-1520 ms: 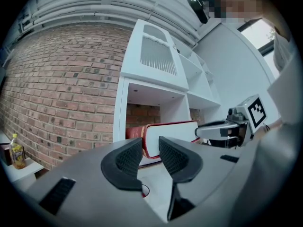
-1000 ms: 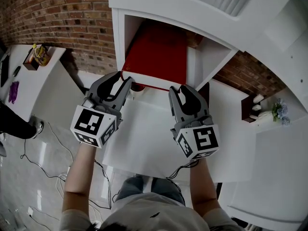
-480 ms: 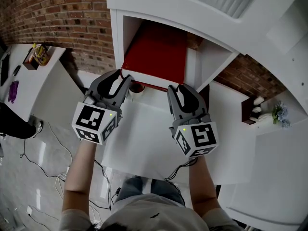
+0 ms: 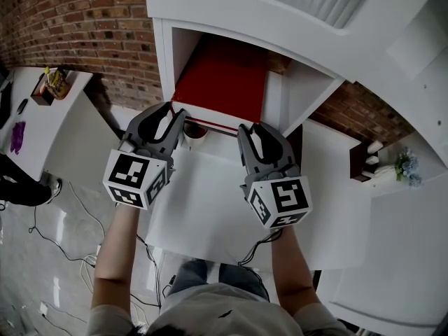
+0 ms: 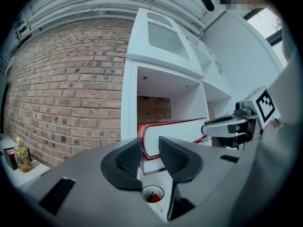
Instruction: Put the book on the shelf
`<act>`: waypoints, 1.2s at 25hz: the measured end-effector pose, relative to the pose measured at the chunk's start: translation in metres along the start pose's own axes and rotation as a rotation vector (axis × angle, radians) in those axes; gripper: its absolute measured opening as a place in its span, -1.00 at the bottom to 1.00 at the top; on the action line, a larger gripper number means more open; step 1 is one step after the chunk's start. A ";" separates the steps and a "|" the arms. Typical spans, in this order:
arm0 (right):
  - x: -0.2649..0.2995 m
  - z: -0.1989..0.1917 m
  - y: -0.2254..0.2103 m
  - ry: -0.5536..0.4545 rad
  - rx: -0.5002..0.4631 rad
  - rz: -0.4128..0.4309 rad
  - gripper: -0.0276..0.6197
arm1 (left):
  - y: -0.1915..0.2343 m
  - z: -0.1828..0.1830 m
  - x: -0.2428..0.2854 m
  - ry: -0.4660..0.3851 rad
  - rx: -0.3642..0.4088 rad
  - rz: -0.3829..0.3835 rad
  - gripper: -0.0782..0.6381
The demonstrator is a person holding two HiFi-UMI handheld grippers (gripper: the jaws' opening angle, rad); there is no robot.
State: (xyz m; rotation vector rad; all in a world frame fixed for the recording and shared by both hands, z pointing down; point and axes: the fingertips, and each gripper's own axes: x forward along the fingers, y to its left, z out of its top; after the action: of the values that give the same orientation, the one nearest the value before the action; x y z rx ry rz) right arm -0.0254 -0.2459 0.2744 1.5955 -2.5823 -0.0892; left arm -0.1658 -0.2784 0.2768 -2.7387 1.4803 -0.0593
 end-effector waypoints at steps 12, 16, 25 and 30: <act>0.005 -0.005 -0.002 0.012 0.003 0.004 -0.57 | 0.003 -0.005 0.005 -0.004 0.001 0.001 -0.45; 0.004 -0.006 -0.002 0.011 0.007 0.006 -0.57 | 0.003 -0.006 0.004 -0.017 0.010 0.006 -0.45; -0.002 -0.006 0.001 -0.007 0.013 -0.005 -0.56 | 0.004 -0.009 -0.008 -0.024 0.017 0.032 -0.46; -0.009 -0.005 0.006 -0.015 0.016 0.000 -0.57 | 0.002 -0.002 -0.021 -0.048 0.013 0.036 -0.52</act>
State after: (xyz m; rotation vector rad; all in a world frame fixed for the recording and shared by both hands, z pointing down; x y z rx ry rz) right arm -0.0265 -0.2350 0.2792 1.6057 -2.6010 -0.0802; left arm -0.1790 -0.2625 0.2787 -2.6830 1.5105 -0.0018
